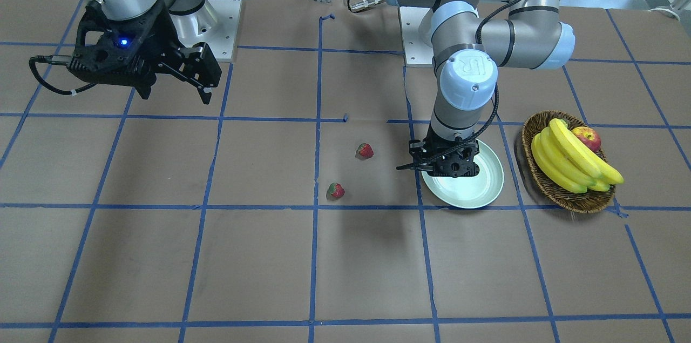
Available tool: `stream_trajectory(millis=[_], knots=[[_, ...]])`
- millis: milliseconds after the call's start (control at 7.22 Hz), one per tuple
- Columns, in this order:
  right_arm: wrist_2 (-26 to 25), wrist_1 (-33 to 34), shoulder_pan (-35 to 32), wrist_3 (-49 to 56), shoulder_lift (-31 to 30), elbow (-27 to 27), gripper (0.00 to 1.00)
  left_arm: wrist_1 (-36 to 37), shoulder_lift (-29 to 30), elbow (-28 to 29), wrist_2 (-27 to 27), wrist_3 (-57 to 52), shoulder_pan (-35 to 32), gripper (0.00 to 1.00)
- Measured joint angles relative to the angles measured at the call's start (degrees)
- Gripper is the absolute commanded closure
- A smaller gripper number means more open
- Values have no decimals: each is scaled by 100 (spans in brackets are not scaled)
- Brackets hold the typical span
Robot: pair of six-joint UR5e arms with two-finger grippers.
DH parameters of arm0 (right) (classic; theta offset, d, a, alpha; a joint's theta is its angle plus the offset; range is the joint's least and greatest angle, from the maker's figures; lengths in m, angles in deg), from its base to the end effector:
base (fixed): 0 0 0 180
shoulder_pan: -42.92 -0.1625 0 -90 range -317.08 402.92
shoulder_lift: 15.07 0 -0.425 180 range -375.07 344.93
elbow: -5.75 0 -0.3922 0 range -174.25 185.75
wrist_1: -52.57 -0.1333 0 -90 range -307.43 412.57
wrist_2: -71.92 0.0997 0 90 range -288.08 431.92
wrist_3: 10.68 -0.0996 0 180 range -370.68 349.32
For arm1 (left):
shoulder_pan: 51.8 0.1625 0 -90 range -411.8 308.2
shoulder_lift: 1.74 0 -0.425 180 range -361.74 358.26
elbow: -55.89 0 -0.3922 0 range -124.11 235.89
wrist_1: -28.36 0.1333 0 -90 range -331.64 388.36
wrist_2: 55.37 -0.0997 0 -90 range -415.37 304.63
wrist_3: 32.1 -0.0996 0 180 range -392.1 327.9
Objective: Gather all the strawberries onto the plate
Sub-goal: 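Close the left gripper on that strawberry and lift it, then lower the strawberry onto the plate and open the left gripper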
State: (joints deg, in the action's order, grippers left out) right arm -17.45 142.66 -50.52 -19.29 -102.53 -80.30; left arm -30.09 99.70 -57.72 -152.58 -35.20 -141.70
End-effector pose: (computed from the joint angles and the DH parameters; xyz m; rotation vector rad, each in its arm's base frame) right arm 0.1649 -0.5042 0.4998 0.1408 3.1245 -0.0389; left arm -0.1199 -0.4991 0.2491 0.0848 3.0148 0.0974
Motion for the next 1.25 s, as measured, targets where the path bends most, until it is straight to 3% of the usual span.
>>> stream_trajectory(millis=[139,277,416,693,1247], knots=[[-18,-1,0,2,1,1,0,131,16,-129,11,-275,236,52],[-44,-1,1,-3,1,3,0,250,62,-266,15,-388,341,10],[-56,-1,1,-7,1,2,0,351,100,-383,21,-423,379,0],[-62,-1,1,-8,1,2,0,472,106,-433,43,-252,309,0],[-63,-1,1,-14,1,9,0,514,322,64,429,1942,-1256,9]])
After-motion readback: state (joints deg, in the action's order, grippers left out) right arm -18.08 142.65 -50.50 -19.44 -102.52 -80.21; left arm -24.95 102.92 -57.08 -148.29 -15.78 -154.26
